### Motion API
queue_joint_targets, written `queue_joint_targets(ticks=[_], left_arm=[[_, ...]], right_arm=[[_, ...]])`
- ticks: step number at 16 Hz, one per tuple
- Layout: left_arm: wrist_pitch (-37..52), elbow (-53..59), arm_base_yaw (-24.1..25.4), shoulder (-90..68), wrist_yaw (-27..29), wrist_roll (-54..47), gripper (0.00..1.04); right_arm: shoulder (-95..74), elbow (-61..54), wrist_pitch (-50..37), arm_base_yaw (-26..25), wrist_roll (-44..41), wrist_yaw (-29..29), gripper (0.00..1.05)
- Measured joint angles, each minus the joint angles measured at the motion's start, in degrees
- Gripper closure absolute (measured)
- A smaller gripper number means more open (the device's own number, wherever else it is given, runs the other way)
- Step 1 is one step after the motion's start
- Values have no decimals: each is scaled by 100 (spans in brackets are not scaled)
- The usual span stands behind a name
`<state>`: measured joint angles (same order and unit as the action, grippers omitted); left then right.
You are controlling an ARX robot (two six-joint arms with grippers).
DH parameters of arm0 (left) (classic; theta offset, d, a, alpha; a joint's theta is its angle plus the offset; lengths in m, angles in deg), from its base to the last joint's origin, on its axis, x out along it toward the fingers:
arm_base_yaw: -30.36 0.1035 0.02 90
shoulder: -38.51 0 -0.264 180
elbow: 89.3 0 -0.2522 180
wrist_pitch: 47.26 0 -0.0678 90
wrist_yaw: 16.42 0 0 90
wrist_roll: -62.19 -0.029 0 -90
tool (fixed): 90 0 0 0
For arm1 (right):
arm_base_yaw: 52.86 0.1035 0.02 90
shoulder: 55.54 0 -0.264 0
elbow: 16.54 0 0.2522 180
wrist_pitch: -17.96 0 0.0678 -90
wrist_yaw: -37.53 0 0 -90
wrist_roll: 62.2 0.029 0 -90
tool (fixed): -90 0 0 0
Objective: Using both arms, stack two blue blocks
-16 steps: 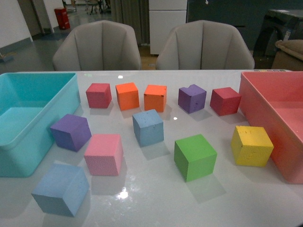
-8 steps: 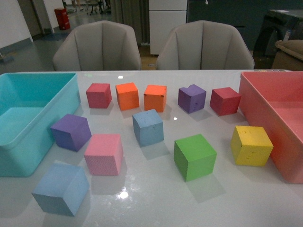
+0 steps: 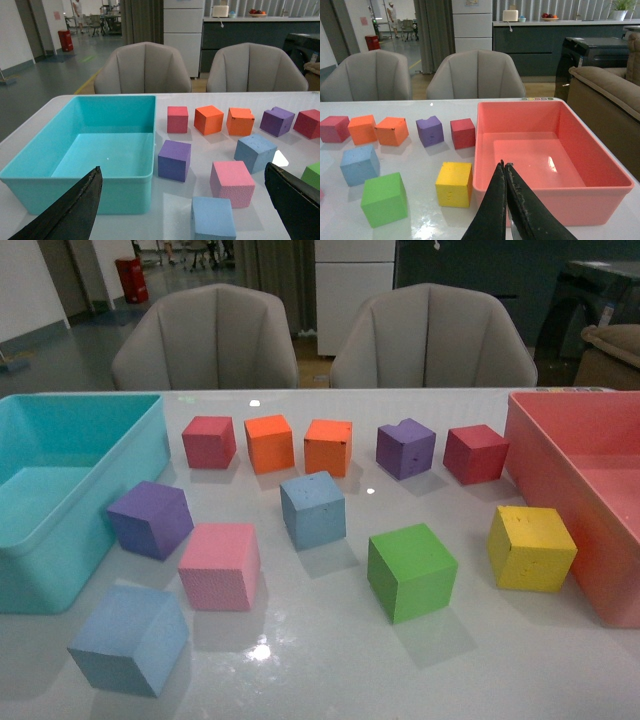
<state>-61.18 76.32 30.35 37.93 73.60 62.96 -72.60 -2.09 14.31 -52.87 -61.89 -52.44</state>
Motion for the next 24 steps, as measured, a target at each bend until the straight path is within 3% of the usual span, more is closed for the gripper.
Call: queue_joint_targets(ticks=[8,12,16,23,24], left_arm=[[0,0,0,0,0,0,7],[0,0,0,0,4,0,7],[0,0,0,0,0,0,7],[0,0,0,0,0,0,7],[0,0,0,0,0,0,7]], right_arm=[[732,0,758,0,0,0,103],[1615,2,1781,0,-4,-7,103],[1683,2,1768,0,-17,-2,100],[1681,2,1762,0,-17,-2,7],[1681,2,1762,0,-17,-2,6]])
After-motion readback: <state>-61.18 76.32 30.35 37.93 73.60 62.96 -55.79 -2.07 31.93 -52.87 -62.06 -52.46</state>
